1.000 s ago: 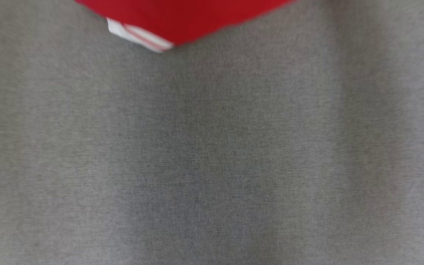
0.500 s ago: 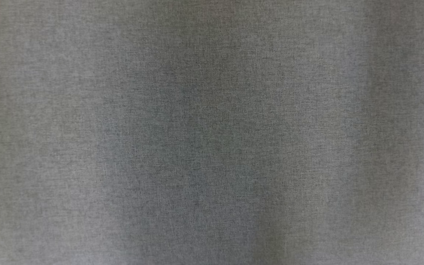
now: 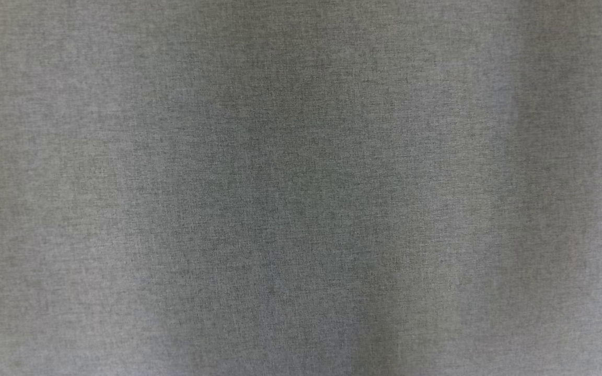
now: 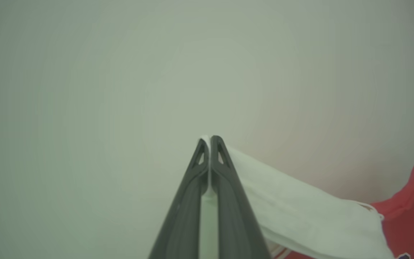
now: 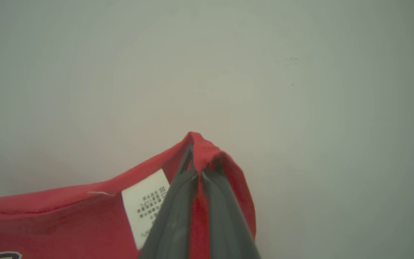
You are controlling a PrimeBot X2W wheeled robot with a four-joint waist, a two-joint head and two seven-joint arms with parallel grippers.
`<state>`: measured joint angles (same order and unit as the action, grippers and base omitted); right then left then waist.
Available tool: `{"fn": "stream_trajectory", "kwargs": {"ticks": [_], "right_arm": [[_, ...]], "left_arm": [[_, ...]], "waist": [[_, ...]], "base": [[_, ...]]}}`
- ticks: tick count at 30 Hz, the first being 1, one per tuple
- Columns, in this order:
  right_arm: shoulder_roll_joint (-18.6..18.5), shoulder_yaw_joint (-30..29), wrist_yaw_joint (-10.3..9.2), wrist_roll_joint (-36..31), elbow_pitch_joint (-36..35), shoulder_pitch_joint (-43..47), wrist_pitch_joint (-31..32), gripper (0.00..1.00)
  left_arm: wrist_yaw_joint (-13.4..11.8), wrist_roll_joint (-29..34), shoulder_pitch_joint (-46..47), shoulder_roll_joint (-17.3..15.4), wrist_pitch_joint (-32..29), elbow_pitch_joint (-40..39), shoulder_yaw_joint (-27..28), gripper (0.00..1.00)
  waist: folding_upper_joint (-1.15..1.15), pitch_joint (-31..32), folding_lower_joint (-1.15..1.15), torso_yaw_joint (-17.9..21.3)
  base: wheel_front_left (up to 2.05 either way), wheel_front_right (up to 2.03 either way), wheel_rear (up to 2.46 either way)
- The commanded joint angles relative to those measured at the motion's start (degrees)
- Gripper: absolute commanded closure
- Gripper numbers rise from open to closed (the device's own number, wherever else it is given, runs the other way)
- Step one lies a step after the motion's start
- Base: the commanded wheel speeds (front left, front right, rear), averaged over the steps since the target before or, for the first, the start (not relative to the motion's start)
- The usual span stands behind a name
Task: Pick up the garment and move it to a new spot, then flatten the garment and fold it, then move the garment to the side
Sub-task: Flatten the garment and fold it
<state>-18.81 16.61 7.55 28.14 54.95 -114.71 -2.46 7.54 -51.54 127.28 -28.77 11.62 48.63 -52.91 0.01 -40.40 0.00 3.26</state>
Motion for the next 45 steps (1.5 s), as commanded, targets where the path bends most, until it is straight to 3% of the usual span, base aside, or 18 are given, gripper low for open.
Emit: {"fn": "stream_trajectory", "kwargs": {"ticks": [1, 7, 10, 14, 21, 26, 31, 35, 38, 45], "right_arm": [[-0.6, 0.7, -0.14, 1.4, -0.1, 2.1, -0.9, 1.0], [-2.3, 3.3, -0.14, 6.9, -4.1, 13.5, -4.0, 1.0], [-3.6, 3.9, -0.14, 10.1, -7.4, 21.0, -5.0, 1.0], [-5.7, 4.7, -0.14, 12.3, -11.5, 29.6, -6.1, 1.0], [-8.7, 4.4, -0.14, 15.9, -24.2, 51.6, -8.6, 1.0], [-8.9, 1.6, -0.14, 16.8, -32.2, 65.5, -8.8, 1.0], [-8.0, -1.8, -0.14, 16.3, -39.1, 78.6, -7.9, 1.0], [-5.7, -5.6, -0.14, 14.8, -43.7, 90.5, -6.2, 1.0], [-4.5, -7.3, -0.14, 13.9, -45.0, 96.4, -4.9, 1.0], [-2.4, -11.0, -0.14, 11.8, -46.0, 107.5, -3.2, 1.0]], "left_arm": [[-0.1, -1.1, -2.1, -0.9, 0.8, -0.2, -1.0, 1.0], [-0.1, -4.4, -11.2, -4.0, 2.9, -4.1, -2.7, 1.0], [-0.2, -5.4, -18.6, -5.8, 3.5, -7.8, -1.6, 1.0], [-2.1, -6.2, -27.4, -7.7, 3.7, -14.5, 2.9, 1.0], [-9.9, -4.9, -54.6, -13.6, 3.6, -33.7, 14.4, 1.0], [-14.2, -4.2, -74.1, -14.7, 3.6, -44.4, 21.3, 1.0], [-16.1, -3.4, -90.9, -12.8, 3.6, -51.5, 27.0, 1.0], [-17.0, -2.2, -106.0, -7.9, 3.6, -55.3, 32.2, 1.0], [-16.6, -1.5, -114.0, -4.0, 3.6, -55.5, 35.8, 1.0], [-13.2, 1.3, -127.8, 4.2, 3.6, -53.5, 39.8, 1.0]], "waist": [[-0.01, 0.1, 0.0, 0.2], [-0.01, 3.5, 0.0, 0.3], [-0.01, 6.1, 0.0, 0.0], [-0.01, 8.6, 0.0, -0.3], [-0.01, 13.7, 0.0, 0.2], [-0.01, 16.5, 0.0, 0.0], [-0.01, 19.2, 0.0, 0.1], [-0.01, 21.8, 0.0, 0.4], [-0.01, 23.3, 0.0, 0.7], [-0.01, 26.8, 0.0, 0.2]], "base": [[0.0, 0.0, 0.0], [0.0, 0.0, 0.0], [0.0, 0.0, 0.0], [0.0, 0.0, 0.0], [0.0, 0.0, 0.0], [0.0, 0.0, 0.0], [0.0, 0.0, 0.0], [0.0, 0.0, 0.0], [0.0, 0.0, 0.0], [0.0, 0.0, 0.0]]}}
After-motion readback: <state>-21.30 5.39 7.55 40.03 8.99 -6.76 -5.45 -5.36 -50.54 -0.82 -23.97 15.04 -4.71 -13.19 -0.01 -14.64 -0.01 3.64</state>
